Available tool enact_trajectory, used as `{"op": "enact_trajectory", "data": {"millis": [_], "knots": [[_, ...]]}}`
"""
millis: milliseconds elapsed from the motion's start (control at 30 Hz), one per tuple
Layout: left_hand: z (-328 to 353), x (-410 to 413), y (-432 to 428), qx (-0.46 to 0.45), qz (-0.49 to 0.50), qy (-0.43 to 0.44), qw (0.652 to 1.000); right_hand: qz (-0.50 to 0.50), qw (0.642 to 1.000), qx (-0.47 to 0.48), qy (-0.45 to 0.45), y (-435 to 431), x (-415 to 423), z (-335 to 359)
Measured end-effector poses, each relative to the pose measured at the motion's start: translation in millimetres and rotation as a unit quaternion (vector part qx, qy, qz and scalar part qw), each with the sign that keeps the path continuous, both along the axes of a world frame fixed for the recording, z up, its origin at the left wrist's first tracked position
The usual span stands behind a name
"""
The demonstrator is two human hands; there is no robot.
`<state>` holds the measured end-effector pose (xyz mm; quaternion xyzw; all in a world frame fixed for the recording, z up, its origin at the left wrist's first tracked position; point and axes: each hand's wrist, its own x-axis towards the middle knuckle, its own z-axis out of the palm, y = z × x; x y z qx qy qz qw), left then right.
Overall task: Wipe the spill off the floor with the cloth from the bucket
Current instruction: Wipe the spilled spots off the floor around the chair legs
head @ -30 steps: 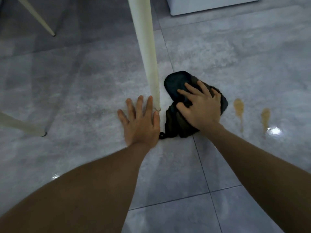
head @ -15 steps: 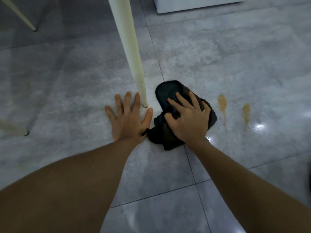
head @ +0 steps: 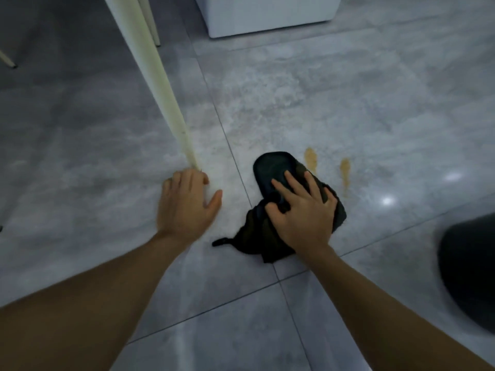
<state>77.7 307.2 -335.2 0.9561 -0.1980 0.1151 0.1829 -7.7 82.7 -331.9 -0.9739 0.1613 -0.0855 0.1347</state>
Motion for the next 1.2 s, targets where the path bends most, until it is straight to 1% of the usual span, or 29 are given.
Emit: {"op": "enact_trajectory", "data": {"millis": [33, 67, 100, 167, 233, 300, 367, 433, 533, 633, 700, 767, 800, 867, 933, 1000, 1100, 1200], "knots": [[-0.6, -4.0, -6.5, 0.000, -0.071, -0.001, 0.997, -0.015, 1.000, 0.002, 0.015, 0.6, 9.8, 1.4], [-1.5, -6.7, -14.5, -0.003, -0.119, 0.005, 0.993, -0.025, 0.999, 0.007, 0.025, 3.0, 18.6, 2.2], [-2.9, -7.1, -24.1, -0.012, -0.133, 0.016, 0.991, -0.032, 0.999, 0.012, 0.027, 5.5, 23.2, 1.6], [-5.0, -1.4, -47.8, -0.043, -0.094, 0.048, 0.993, -0.018, 1.000, 0.014, 0.009, 6.3, 13.5, -0.6], [-2.4, 9.2, -73.0, -0.057, -0.068, 0.097, 0.991, 0.012, 1.000, -0.002, -0.027, -0.2, -14.8, -4.3], [3.6, 19.3, -95.0, -0.018, -0.051, 0.168, 0.984, 0.002, 0.999, -0.014, -0.033, -15.6, -44.2, -6.8], [5.4, 20.9, -107.9, 0.045, -0.014, 0.216, 0.975, -0.040, 0.999, -0.020, -0.011, -37.4, -55.2, -5.4], [2.0, 12.7, -115.7, 0.088, 0.014, 0.217, 0.972, -0.087, 0.996, -0.014, 0.008, -56.0, -43.2, -0.8], [-2.7, 6.8, -125.5, 0.126, 0.052, 0.197, 0.971, -0.129, 0.991, -0.002, 0.025, -61.4, 7.7, 3.8], [-1.3, 12.7, -135.8, 0.147, 0.075, 0.188, 0.968, -0.100, 0.994, 0.002, 0.037, -48.7, 34.5, 1.7], [-1.2, 12.5, -136.5, 0.141, 0.073, 0.186, 0.970, -0.057, 0.998, -0.003, 0.005, -49.1, 17.5, -1.0], [-1.4, 11.8, -133.4, 0.134, 0.069, 0.183, 0.971, -0.040, 0.999, -0.007, -0.022, -58.3, -9.4, -5.1], [-0.6, 11.0, -131.9, 0.134, 0.069, 0.184, 0.971, -0.050, 0.999, -0.006, -0.018, -65.8, -19.1, -5.4], [1.2, 9.8, -131.0, 0.138, 0.069, 0.181, 0.971, -0.103, 0.995, -0.002, 0.000, -83.2, -19.0, -1.3], [1.7, 10.5, -132.1, 0.145, 0.066, 0.178, 0.971, -0.159, 0.987, 0.004, 0.016, -101.0, 6.8, 4.0], [-1.3, 12.6, -133.2, 0.145, 0.067, 0.182, 0.970, -0.187, 0.982, 0.011, 0.029, -112.3, 44.9, 7.1], [-4.8, 16.3, -133.5, 0.153, 0.063, 0.182, 0.969, -0.171, 0.984, 0.016, 0.056, -102.5, 88.4, 6.1], [-5.3, 17.1, -131.0, 0.153, 0.053, 0.179, 0.970, -0.088, 0.996, 0.014, 0.019, -80.4, 71.0, 2.8]]}}
